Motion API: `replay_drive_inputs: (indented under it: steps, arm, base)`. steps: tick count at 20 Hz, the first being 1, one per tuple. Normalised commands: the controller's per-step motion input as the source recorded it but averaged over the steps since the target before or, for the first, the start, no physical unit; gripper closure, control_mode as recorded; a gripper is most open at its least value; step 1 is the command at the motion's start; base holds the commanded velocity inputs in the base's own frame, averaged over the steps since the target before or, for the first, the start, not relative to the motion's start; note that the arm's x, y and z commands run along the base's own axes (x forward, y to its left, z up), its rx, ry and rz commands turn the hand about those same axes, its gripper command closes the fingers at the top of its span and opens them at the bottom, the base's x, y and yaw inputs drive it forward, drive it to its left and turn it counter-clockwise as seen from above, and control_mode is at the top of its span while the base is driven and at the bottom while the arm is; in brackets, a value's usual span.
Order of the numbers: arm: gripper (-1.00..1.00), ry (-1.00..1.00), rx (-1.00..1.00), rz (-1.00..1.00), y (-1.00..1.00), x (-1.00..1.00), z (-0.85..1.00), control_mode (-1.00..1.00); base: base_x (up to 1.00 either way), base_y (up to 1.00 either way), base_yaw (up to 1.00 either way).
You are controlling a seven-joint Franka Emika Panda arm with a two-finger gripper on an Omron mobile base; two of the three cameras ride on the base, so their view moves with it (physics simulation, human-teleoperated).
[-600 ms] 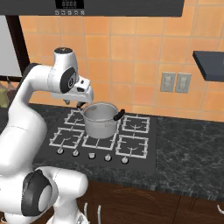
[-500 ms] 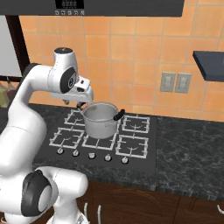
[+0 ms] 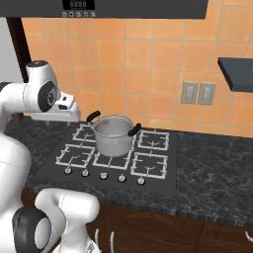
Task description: Put the lemon wedge and mushroom in the pot. Retrieve the spatula and lightly stir the vegetables in the pot.
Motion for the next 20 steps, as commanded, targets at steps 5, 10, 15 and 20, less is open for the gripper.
replay_drive_inputs:
  steps: [5, 10, 15, 20]
  arm:
    - [-1.00, 0.00, -0.03, 0.00, 1.00, -0.11, -0.57, -1.00]
    - [-1.00, 0.00, 0.00, 0.00, 1.00, 0.00, -0.66, -1.00]
    - [-1.00, 0.00, 0.00, 0.00, 1.00, 0.00, -0.67, -1.00]
    - [-1.00, 0.07, 0.00, 0.00, 0.86, 0.08, -0.59, -1.00]
  base:
    - [0.00, 0.00, 0.00]
    - [0.00, 0.00, 0.00]
    - [0.00, 0.00, 0.00]
    - [0.00, 0.00, 0.00]
